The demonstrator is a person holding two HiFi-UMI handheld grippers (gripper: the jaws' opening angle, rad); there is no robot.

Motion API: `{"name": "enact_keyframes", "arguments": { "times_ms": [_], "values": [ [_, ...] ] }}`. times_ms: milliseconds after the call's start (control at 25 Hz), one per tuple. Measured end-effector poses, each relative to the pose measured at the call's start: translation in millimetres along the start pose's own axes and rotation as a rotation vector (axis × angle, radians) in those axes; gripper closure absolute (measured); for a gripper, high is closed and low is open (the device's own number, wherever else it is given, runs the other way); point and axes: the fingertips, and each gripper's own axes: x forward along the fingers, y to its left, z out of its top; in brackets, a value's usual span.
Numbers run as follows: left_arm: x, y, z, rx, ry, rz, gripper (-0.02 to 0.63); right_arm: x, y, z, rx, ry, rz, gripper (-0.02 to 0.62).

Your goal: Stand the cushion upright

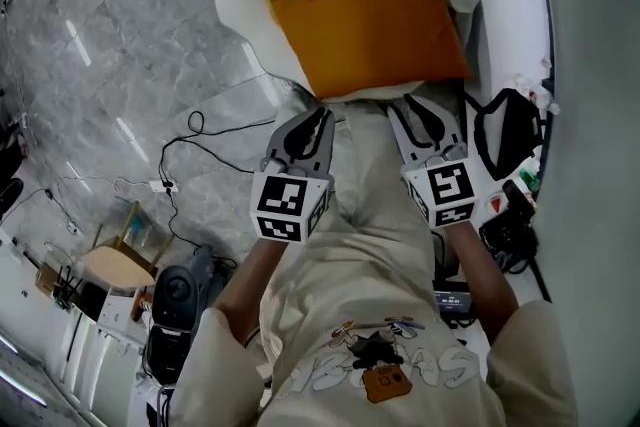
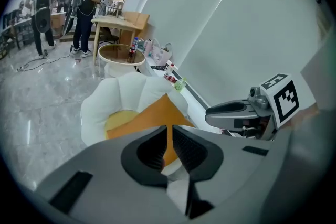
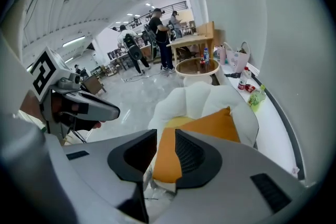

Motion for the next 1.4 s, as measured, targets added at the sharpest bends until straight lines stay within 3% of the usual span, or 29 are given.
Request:
{"name": "enact_keyframes", "arguments": {
  "times_ms": [480, 720, 840, 960, 1080, 1240, 1400],
  "values": [
    [73, 60, 1, 0.214, 0.061, -0.082, 0.484, 70, 4, -37, 0.174, 0.007, -0.064, 0.380],
    [119, 70, -7, 0.330, 0.087, -0.121, 0.439, 100, -23, -55, 0.457, -0.072, -0.168, 0.365],
    [139, 69, -11, 0.393, 0.101, -0.148, 0.428, 109, -33, -67, 0.524, -0.086, -0.232, 0.353],
    [157, 73, -15, 0.404, 0.114, -0.164, 0.426, 121, -35, -82, 0.591, -0.077, -0.256, 0.348],
    [176, 83, -18, 0.404, 0.125, -0.155, 0.416, 134, -36, -90, 0.595, -0.062, -0.262, 0.345],
    [199, 91, -24, 0.427, 0.128, -0.126, 0.395, 143, -48, -90, 0.520, -0.042, -0.249, 0.339],
    [220, 99, -33, 0.429, 0.139, -0.109, 0.339, 147, -68, -99, 0.490, -0.014, -0.266, 0.327]
  ]
}}
